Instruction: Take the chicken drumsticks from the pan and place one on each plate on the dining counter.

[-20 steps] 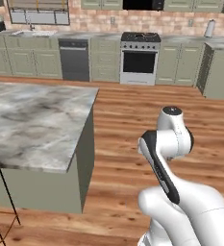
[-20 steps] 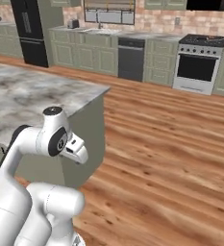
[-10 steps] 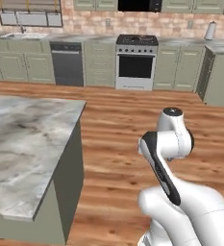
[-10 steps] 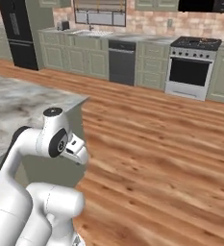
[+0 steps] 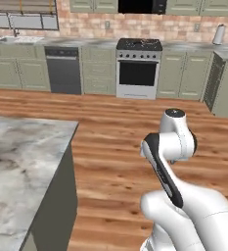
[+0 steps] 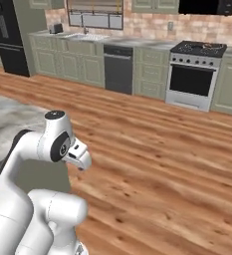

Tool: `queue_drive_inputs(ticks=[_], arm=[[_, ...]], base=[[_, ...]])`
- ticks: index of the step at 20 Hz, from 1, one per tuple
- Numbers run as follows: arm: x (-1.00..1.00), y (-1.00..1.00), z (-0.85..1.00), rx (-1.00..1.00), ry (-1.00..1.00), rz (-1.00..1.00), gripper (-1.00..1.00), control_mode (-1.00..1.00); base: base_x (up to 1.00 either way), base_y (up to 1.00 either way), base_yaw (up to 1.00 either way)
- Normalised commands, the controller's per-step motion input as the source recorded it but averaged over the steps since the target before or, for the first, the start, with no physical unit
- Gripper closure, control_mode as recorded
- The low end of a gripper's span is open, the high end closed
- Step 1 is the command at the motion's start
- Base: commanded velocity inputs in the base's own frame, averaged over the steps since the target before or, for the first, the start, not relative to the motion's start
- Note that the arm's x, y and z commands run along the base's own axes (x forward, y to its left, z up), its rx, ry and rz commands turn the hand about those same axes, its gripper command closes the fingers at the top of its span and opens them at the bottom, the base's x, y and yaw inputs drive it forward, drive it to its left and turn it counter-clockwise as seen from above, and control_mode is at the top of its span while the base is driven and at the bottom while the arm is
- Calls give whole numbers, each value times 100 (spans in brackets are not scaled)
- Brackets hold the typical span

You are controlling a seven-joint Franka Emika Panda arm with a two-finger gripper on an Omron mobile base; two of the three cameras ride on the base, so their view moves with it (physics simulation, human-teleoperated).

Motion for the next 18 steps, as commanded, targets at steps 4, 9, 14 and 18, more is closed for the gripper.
queue_drive_inputs(ticks=[4,9,14,18], arm=[[0,0,0,0,0,0,-100,100],[0,0,0,0,0,0,-100,100],[0,0,0,0,0,0,-100,100],[0,0,0,0,0,0,-100,100]], base=[[77,-49,0],[75,-52,0],[76,-53,0],[79,-53,0]])
